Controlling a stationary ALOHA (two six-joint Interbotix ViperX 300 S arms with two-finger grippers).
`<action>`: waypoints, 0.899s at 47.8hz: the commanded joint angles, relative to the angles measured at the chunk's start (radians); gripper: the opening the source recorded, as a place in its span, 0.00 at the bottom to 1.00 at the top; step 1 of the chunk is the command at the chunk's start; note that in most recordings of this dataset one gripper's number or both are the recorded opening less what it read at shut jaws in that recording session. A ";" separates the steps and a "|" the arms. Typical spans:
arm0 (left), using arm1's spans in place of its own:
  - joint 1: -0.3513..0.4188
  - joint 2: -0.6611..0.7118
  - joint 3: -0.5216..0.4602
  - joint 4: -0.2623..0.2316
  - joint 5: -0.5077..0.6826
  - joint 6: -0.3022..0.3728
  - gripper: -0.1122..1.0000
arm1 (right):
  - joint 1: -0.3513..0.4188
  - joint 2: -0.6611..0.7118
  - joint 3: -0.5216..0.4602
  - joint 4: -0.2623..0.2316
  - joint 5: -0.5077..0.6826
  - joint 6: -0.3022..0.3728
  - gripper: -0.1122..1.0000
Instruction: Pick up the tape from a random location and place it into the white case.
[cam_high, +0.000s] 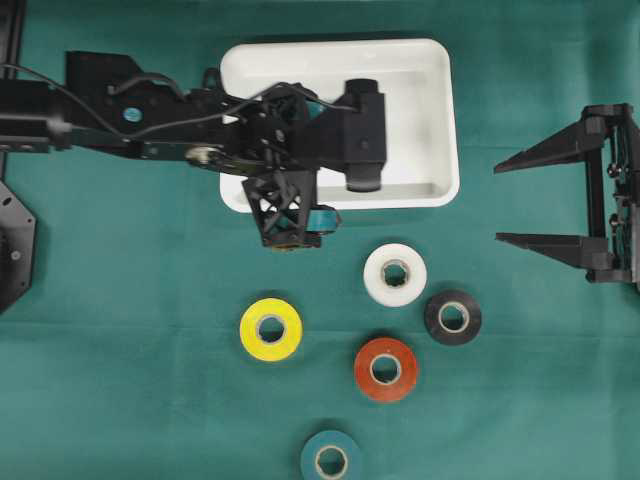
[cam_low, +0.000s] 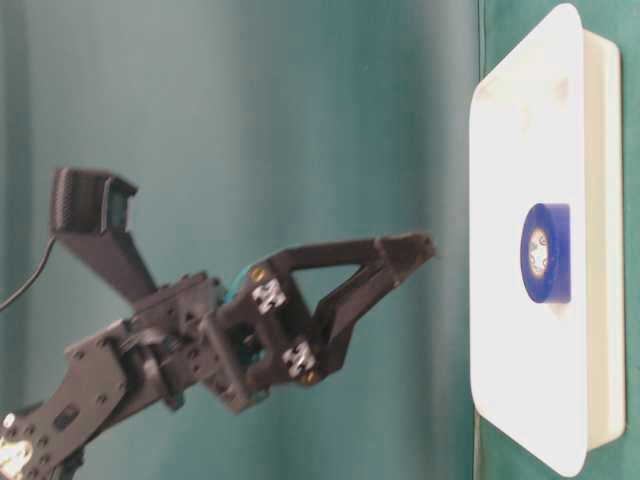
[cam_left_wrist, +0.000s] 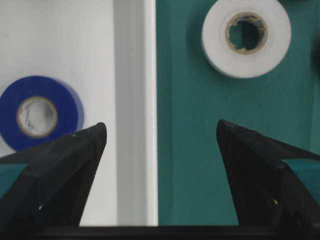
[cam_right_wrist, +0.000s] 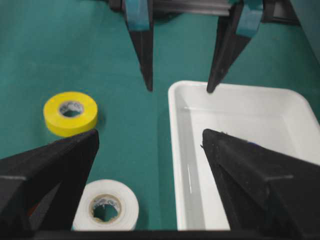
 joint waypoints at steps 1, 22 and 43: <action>0.000 -0.074 0.012 -0.002 -0.017 -0.002 0.87 | -0.002 -0.002 -0.031 0.002 -0.005 0.002 0.93; 0.000 -0.383 0.270 -0.003 -0.215 0.003 0.86 | -0.002 -0.015 -0.040 0.003 0.011 0.002 0.93; 0.000 -0.713 0.529 -0.005 -0.345 0.000 0.86 | -0.002 -0.020 -0.054 0.006 0.012 0.003 0.93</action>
